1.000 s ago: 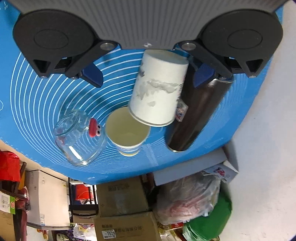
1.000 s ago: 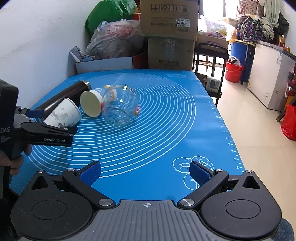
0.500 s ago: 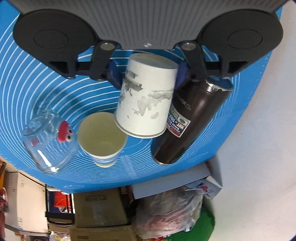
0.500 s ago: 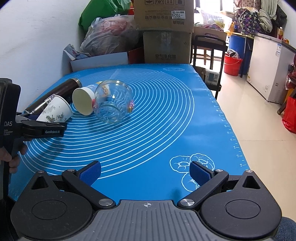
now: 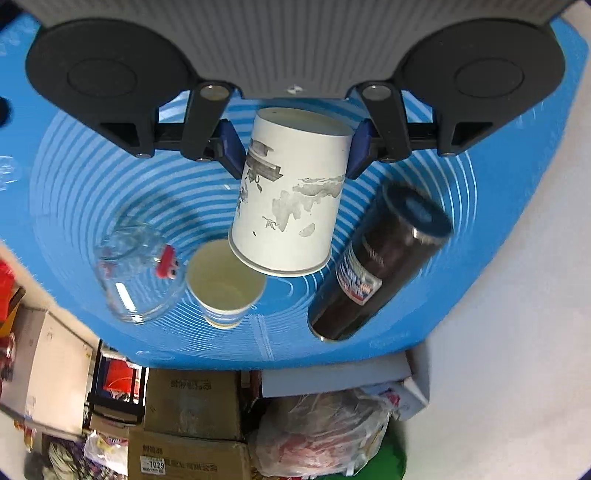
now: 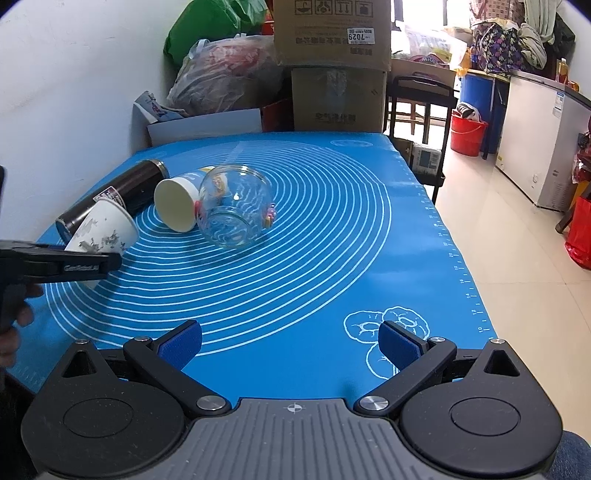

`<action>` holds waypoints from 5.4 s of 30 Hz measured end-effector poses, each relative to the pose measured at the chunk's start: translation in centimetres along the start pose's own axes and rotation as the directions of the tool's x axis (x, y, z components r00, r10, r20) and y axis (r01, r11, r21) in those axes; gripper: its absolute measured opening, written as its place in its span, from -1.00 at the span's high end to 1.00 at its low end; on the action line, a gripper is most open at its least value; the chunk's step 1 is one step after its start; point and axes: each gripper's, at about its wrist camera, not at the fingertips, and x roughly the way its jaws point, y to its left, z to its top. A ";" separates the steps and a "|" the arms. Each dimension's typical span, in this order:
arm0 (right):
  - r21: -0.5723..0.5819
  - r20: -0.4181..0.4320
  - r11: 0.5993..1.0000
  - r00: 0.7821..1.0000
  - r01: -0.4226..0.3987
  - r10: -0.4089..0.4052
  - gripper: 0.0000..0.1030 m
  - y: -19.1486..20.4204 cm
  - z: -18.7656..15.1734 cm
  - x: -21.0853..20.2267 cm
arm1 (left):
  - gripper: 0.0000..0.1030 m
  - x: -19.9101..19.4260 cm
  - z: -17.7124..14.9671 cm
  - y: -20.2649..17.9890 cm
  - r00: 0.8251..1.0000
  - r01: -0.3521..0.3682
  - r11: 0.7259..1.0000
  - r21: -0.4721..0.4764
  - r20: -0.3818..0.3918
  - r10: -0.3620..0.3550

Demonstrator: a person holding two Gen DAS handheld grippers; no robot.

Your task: Flip cup upside down

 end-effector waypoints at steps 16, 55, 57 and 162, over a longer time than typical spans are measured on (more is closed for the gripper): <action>-0.004 -0.003 1.000 1.000 -0.016 0.016 -1.00 0.2 -0.6 -0.8 | -0.19 -1.4 -3.1 -0.7 0.993 0.041 0.996 -0.084 -0.110 -0.050; -0.979 0.151 -0.156 0.981 0.130 -0.125 -1.00 20.6 0.3 1.2 | -0.82 -7.9 -4.6 11.0 0.984 -0.153 0.965 -0.214 0.053 0.168; -0.924 0.176 -0.359 0.980 0.133 -0.090 -1.00 22.0 -1.5 1.8 | -0.82 -7.8 -5.1 11.9 0.982 -0.167 0.960 -0.226 0.054 0.183; -0.225 -0.005 0.931 0.955 -0.288 0.295 -0.88 5.3 -1.3 -6.0 | -0.82 -14.8 -7.0 1.1 0.989 0.023 0.998 -0.050 0.150 -0.015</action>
